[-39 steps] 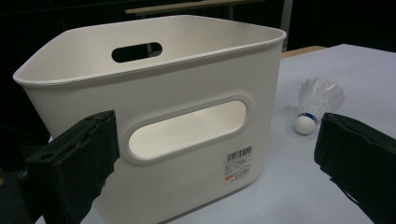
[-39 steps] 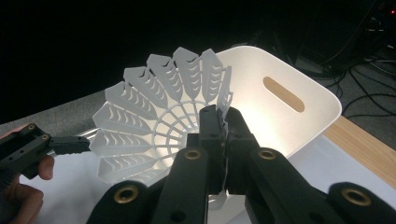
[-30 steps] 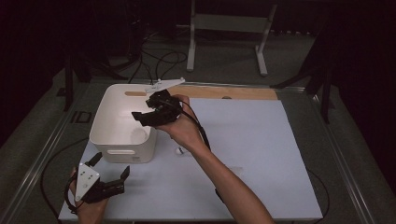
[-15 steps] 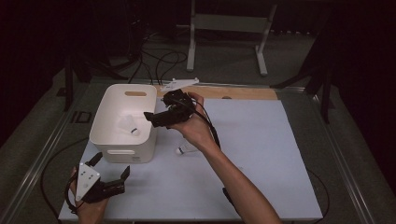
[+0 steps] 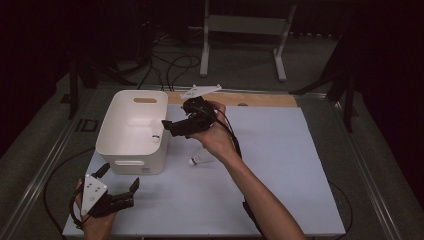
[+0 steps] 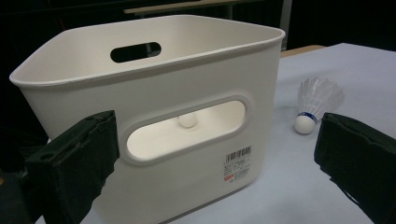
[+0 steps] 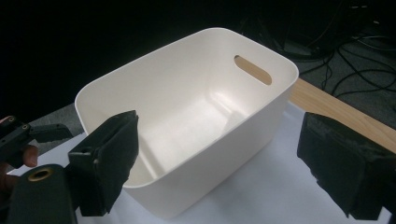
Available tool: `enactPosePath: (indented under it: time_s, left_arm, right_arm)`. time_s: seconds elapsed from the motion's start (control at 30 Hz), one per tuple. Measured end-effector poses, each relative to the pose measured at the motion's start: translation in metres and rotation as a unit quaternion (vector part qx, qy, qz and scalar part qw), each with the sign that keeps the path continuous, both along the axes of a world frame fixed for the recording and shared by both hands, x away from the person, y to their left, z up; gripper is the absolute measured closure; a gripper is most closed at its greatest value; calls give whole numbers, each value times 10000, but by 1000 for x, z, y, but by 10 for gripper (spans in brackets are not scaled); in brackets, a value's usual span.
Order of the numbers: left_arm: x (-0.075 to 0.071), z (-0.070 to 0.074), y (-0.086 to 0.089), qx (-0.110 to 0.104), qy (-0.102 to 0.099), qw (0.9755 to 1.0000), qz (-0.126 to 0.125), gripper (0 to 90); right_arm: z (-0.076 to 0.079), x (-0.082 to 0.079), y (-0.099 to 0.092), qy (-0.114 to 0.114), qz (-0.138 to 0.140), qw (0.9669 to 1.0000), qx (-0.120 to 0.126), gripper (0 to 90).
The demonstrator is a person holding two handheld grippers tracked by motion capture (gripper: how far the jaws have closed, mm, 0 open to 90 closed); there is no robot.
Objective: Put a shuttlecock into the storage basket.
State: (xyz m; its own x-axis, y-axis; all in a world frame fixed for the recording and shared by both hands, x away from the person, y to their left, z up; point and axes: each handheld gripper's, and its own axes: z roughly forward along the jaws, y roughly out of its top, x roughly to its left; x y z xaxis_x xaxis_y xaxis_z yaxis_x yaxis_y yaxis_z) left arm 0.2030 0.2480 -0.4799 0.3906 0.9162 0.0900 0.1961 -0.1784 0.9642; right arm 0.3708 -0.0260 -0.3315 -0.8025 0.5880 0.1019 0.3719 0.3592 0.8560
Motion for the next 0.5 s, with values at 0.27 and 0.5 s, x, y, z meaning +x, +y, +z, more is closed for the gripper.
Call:
enactPosePath:
  time_s: [0.27,0.5]
  left_arm:
    - [0,0,-1,0,-2,10000,-5,5]
    - [0,0,-1,-3,2,10000,-12,6]
  right_arm:
    - [-2,0,-12,-30,-77,10000,15,129]
    - [-4,0,-21,-42,-168,9998,22,130]
